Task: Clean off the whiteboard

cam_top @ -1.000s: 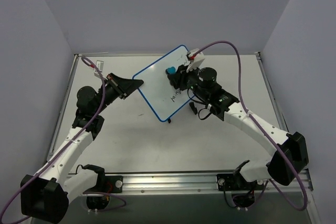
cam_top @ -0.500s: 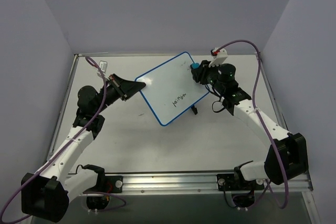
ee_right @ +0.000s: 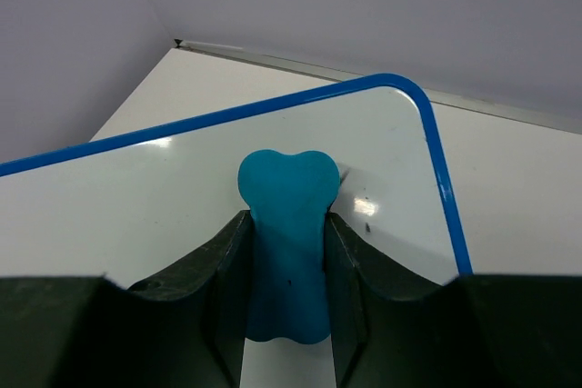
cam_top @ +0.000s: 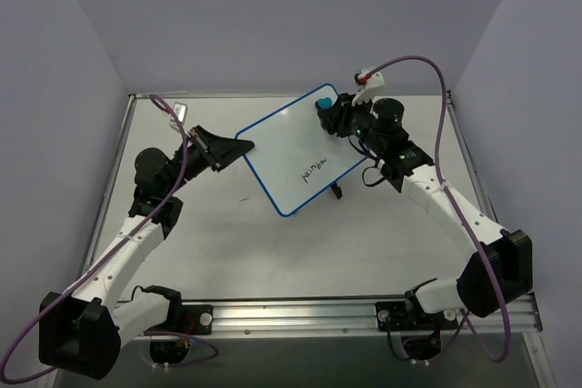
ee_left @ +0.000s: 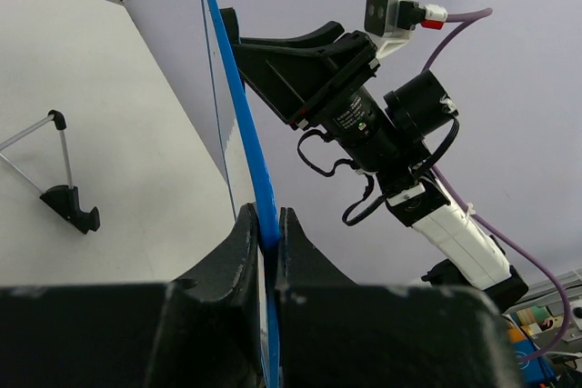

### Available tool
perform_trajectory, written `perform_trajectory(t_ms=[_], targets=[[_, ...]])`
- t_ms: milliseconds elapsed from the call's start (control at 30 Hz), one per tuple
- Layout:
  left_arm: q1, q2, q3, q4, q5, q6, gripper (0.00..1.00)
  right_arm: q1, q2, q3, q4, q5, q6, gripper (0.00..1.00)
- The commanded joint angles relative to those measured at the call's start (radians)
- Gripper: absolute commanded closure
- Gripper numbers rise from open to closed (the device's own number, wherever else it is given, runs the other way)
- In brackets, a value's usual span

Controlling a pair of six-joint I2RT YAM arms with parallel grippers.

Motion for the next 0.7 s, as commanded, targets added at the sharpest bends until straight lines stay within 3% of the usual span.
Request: perform_trajectory(t_ms=[0, 367, 667], targets=[[-0.022, -0.035, 0.095, 0.257, 0.136, -0.057, 0.98, 0.052, 0.043, 0.035, -0.059, -0.05, -0.012, 0.85], [-0.022, -0.077, 0.121, 0.173, 0.162, 0.014, 0.98, -0.048, 0.081, 0.069, -0.147, 0.032, -0.076, 0.85], [-0.022, -0.077, 0.129, 0.156, 0.171, 0.028, 0.98, -0.08, 0.075, 0.052, -0.121, -0.031, -0.053, 0.85]])
